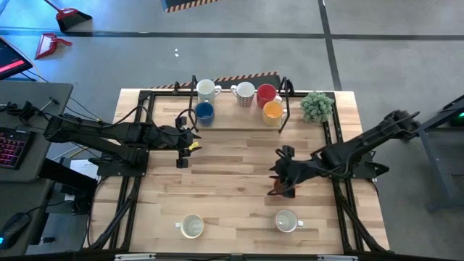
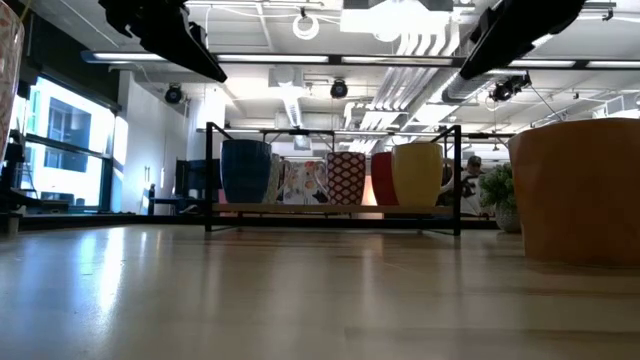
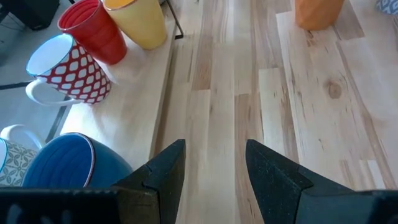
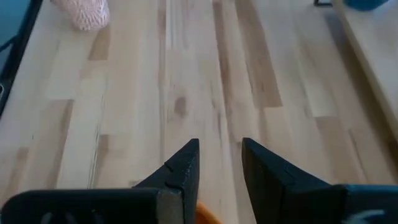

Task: Place coffee mugs
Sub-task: Put the orange mug on the shelf

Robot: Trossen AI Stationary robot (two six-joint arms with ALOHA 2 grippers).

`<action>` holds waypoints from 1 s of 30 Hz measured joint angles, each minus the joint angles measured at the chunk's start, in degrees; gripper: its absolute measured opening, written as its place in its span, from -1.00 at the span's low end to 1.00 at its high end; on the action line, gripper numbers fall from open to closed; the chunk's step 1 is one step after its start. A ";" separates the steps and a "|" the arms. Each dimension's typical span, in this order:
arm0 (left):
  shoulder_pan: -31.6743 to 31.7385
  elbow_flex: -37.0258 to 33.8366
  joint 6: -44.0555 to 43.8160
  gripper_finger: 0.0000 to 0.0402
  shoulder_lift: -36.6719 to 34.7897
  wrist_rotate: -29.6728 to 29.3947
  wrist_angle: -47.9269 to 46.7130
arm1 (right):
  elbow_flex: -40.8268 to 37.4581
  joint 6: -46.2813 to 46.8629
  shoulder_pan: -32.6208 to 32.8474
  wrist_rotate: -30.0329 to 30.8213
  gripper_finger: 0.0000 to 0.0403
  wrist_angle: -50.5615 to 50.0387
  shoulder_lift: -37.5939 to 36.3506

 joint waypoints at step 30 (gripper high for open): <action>-0.03 -0.02 -0.31 -0.21 -0.01 0.02 0.17 | 0.02 9.08 2.05 -2.58 -0.51 -14.92 -1.89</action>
